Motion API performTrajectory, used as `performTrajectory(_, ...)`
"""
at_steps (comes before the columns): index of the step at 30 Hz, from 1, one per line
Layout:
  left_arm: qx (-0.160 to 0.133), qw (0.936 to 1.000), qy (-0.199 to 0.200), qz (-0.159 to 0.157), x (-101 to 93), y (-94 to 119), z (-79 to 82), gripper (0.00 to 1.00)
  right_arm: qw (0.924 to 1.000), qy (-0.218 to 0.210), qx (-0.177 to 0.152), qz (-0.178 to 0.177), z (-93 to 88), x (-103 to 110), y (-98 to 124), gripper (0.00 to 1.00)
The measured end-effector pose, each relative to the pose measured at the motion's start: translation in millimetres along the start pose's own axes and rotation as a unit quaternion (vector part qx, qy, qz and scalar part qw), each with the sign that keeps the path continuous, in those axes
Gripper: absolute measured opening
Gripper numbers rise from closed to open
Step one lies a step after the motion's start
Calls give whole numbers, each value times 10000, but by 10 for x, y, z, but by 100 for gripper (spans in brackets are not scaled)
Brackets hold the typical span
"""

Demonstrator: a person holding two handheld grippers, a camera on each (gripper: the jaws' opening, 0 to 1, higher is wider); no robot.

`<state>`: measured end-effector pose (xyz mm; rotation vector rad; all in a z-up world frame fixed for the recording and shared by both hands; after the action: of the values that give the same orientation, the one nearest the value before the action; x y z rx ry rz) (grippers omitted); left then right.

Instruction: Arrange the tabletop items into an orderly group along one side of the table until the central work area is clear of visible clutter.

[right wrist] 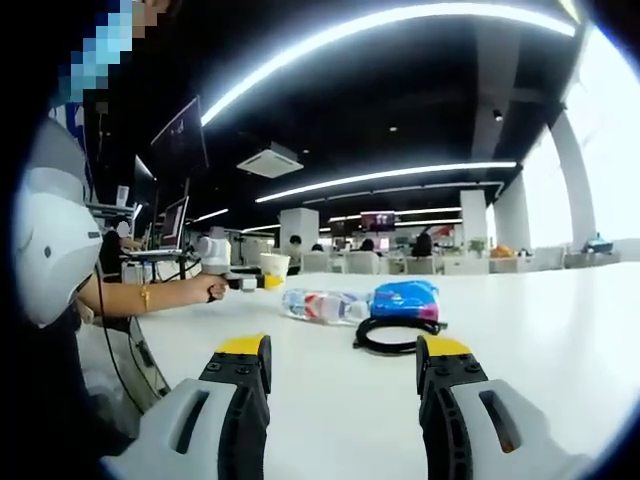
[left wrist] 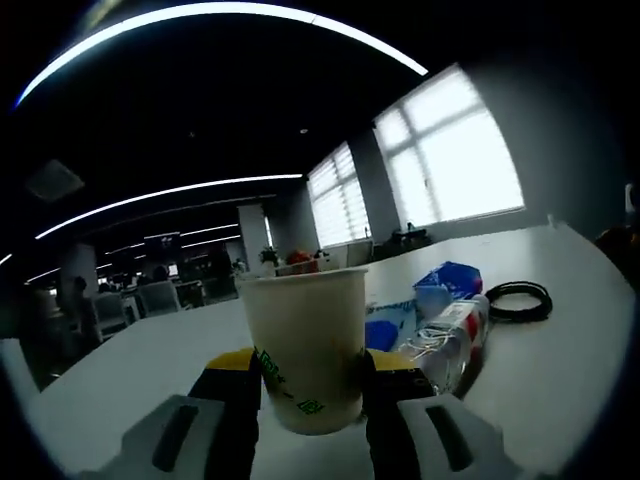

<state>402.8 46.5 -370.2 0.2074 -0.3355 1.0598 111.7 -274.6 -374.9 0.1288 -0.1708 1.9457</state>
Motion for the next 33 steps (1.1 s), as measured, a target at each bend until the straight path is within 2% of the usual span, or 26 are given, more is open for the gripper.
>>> performTrajectory(8,71,9999,132,40,34,-49,-80,39,10000,1,-3,-19,1,-10,8,56)
performTrajectory(10,190,9997,156,82,67,-81,-154,39,10000,-11,-19,-73,9,-31,18,56)
performTrajectory(15,316,9992,220,79,53,-107,-219,39,9999,12,-38,-133,35,-68,40,56)
performTrajectory(27,353,9979,527,149,63,-141,-275,39,10000,32,30,-81,22,-69,24,56)
performTrajectory(33,366,9978,535,129,56,-142,-276,39,9999,28,15,-103,29,-79,31,56)
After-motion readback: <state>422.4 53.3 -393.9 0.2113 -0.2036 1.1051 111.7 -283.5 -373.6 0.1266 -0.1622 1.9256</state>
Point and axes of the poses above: the point that each gripper's makers call its tool centre point, and the gripper's own axes: y roughly backward along the fingers, x roughly to its left, z roughly out of its top, the point moved 2 cm from there along y, roughly backward along the fingers, and after that the axes turned 10 degrees about -y, right-handed, at the moved point
